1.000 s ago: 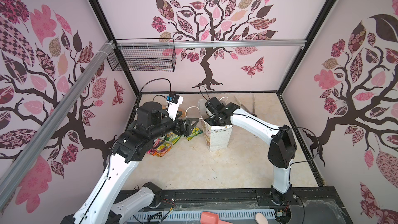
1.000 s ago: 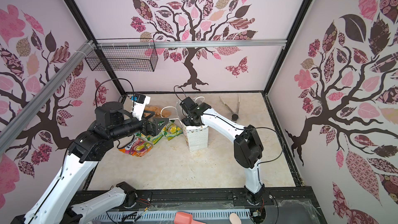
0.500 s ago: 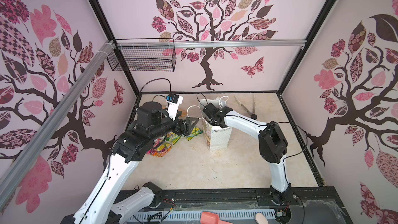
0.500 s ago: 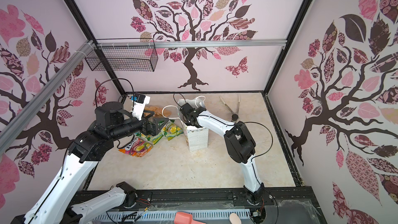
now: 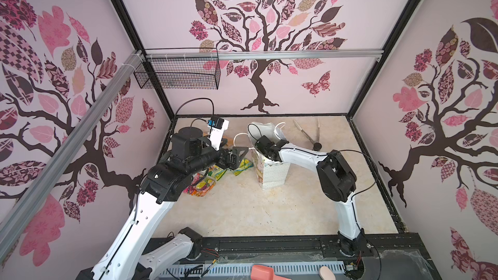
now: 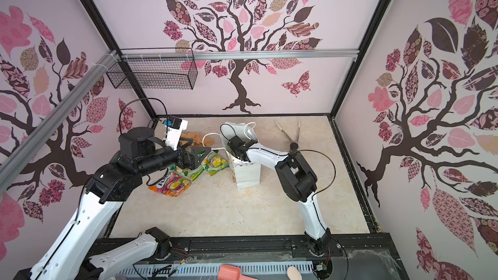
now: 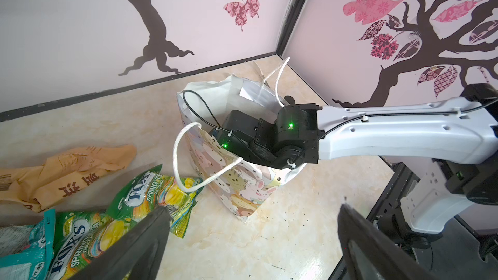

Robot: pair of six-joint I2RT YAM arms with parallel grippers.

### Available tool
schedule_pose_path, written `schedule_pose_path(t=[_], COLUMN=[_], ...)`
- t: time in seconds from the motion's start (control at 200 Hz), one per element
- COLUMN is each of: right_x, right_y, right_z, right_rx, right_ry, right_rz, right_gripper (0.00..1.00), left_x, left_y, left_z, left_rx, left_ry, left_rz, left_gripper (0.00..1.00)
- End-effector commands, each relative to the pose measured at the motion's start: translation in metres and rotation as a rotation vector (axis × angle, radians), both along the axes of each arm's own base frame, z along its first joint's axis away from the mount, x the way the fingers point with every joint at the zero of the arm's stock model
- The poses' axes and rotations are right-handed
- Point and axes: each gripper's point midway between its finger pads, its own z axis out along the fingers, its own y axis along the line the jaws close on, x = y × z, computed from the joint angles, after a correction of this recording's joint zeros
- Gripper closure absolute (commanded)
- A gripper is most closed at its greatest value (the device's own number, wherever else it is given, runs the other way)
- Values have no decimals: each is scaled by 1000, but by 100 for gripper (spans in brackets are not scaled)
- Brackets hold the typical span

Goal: Take the snacks out of the paper bag
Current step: 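Lower right gripper into bag and pinch the yellow RAX chips pack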

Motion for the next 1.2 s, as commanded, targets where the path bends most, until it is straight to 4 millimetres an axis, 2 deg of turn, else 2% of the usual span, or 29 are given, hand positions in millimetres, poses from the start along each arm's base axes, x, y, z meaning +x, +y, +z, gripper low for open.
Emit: schedule_pose_path(t=[0.0,0.205,0.32,0.555,0.695,0.775,0.865,1.195], right_x=[-22,-26,-23,-11,-4,-1,2,9], right_y=[-12,-16,-15,-10,-5,-2,0,3], right_z=[-45,-51,-47,-13,10,22,35,78], right_rx=[-51,-47,-36,6,38,55,71,118], right_ry=[122,139,134,62,20,2,-18,-92], right_rz=[-10,-17,-22,-28,-26,-24,-23,-27], right_gripper=[20,35,47,69,89,97,100,100], left_x=[1,2,3,4,4,3,4,6], left_y=[0,0,0,0,1,1,2,2], left_z=[12,8,7,6,7,6,6,3], left_rx=[-13,-5,-4,-3,-3,-2,-2,0], left_ry=[-43,-36,-32,-33,-34,-35,-33,-26], left_rz=[1,4,6,9,14,16,21,30], left_gripper=[1,2,1,1,1,1,1,1])
